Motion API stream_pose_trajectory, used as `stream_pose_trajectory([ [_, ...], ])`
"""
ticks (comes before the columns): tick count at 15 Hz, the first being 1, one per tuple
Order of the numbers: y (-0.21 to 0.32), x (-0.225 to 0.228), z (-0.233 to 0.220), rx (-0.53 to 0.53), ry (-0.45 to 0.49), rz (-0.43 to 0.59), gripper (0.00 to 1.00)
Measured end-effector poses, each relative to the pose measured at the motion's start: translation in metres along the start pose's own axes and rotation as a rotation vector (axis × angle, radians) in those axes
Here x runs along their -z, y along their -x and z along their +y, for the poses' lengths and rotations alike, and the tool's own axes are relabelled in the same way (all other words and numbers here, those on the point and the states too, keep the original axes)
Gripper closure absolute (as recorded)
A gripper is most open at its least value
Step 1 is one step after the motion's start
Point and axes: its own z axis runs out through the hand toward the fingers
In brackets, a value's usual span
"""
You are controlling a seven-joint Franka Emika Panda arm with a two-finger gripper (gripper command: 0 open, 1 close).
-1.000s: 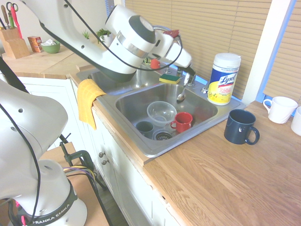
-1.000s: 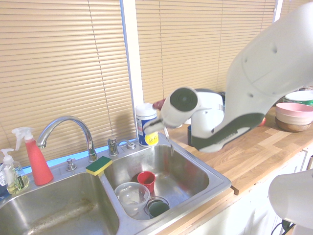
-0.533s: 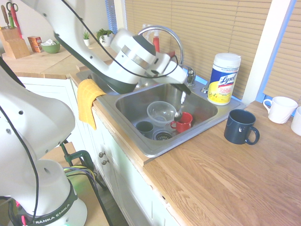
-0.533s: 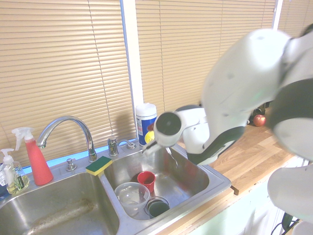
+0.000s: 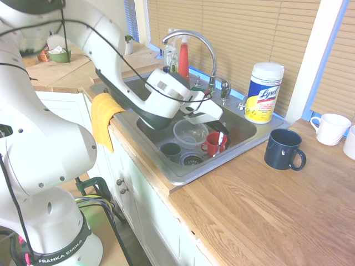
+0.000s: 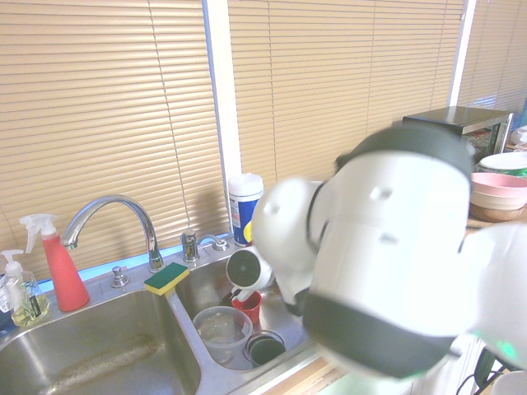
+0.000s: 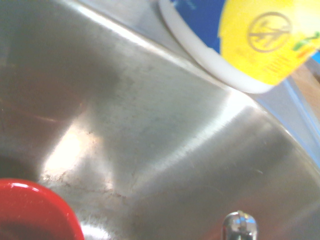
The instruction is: Put the spoon into the sink
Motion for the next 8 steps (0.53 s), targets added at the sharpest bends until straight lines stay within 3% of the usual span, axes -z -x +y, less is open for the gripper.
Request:
stream_pose_trajectory([
  [8, -0.013, -0.007, -0.005, 0.027, 0.028, -0.01, 0.0],
])
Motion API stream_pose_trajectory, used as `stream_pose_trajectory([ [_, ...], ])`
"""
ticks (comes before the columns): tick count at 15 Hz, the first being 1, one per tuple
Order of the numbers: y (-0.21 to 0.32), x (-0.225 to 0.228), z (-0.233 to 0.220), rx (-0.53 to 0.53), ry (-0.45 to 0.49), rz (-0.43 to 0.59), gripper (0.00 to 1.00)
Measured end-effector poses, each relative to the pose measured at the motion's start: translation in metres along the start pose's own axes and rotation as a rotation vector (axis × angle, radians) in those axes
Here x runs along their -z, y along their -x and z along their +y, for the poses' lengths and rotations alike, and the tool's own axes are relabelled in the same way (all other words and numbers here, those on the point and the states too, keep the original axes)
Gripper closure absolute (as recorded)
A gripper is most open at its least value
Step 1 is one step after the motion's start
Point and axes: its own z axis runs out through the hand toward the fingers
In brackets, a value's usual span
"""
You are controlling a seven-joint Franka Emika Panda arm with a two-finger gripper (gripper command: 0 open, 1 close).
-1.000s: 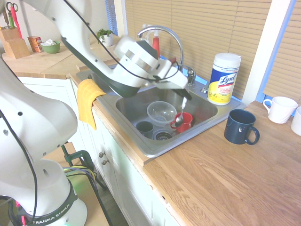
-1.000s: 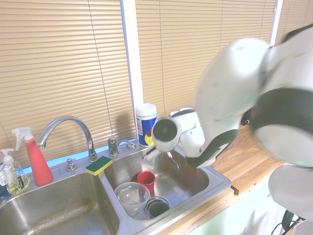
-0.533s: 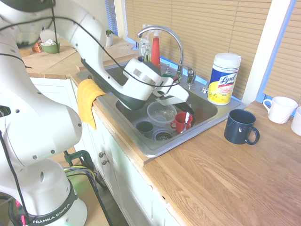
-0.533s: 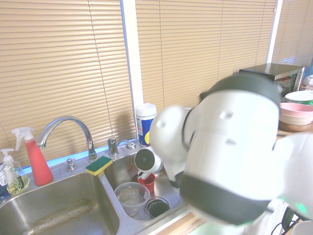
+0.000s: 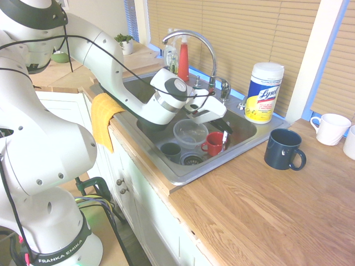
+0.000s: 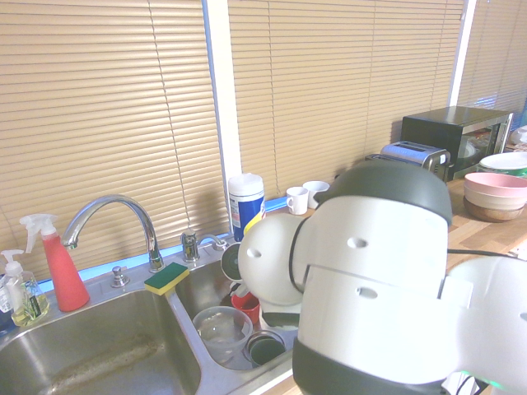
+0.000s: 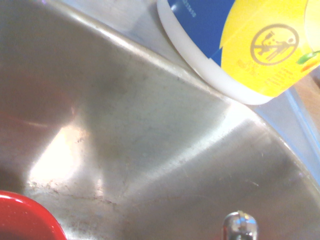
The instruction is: Put the spoon into the sink
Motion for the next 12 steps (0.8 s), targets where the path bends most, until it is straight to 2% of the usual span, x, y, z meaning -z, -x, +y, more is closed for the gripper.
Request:
stream_pose_trajectory([
  [8, 0.0, -0.01, 0.007, 0.004, 0.0, 0.005, 0.0],
  [12, -0.009, 0.001, 0.006, -0.003, -0.029, 0.018, 0.0],
])
